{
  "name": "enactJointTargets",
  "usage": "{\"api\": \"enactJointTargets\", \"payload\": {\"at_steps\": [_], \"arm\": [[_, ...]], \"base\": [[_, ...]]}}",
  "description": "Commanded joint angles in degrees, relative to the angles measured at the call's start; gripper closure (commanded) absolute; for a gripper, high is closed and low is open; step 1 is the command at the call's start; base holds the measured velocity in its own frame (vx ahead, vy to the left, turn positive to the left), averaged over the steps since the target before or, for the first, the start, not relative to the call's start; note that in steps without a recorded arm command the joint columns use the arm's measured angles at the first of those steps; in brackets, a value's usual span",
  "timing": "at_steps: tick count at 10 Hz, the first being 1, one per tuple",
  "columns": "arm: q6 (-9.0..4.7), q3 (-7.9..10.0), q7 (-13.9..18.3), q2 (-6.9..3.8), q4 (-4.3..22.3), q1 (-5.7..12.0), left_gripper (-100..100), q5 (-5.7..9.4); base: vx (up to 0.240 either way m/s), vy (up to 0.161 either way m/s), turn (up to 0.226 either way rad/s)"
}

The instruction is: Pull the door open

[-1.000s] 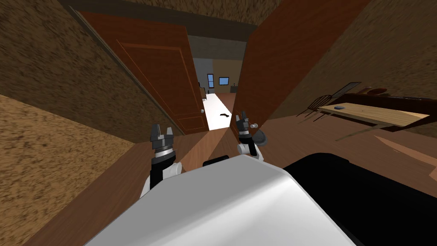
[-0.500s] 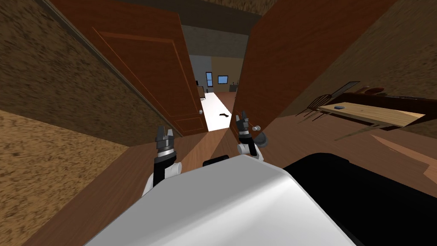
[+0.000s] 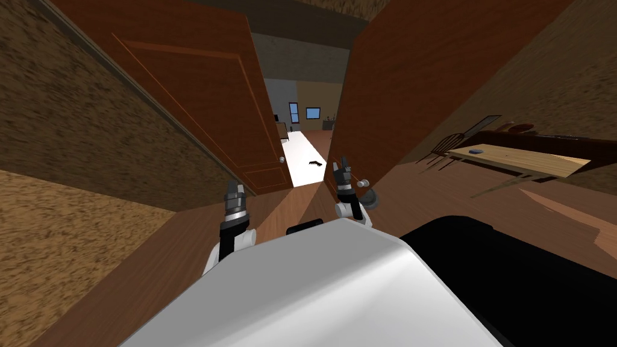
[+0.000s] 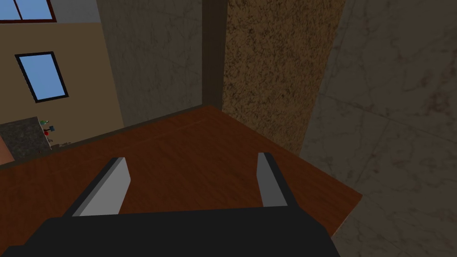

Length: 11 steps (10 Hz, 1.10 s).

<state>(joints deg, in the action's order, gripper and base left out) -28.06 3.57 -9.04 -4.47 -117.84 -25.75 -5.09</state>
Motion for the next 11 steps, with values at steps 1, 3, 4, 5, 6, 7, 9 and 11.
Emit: {"api": "enactJointTargets", "payload": {"at_steps": [1, 3, 4, 5, 6, 7, 9, 11], "arm": [[-0.59, 0.52, -2.03, -0.01, 2.0, 0.6, -100, -0.5], [-1.19, 1.25, -4.29, -0.16, 4.18, 1.16, -100, -1.04], [-1.49, 1.62, -5.42, -0.24, 5.28, 1.45, -100, -1.3], [-1.82, 2.03, -6.67, -0.29, 6.48, 1.76, -100, -1.6], [-2.14, 2.44, -7.92, -0.34, 7.69, 2.07, -100, -1.89], [-2.47, 2.85, -9.17, -0.39, 8.9, 2.38, -100, -2.19], [-3.13, 3.66, -11.66, -0.49, 11.32, 3.0, -100, -2.78], [-3.83, 4.53, -14.32, -0.51, 13.89, 3.66, -100, -3.41]], "base": [[0.104, -0.016, -0.044], [0.094, -0.014, -0.042], [0.089, -0.009, -0.041], [0.1, -0.005, -0.04], [0.111, -0.019, -0.044], [0.117, -0.009, -0.044], [0.093, -0.006, -0.044], [0.106, -0.016, -0.043]]}}
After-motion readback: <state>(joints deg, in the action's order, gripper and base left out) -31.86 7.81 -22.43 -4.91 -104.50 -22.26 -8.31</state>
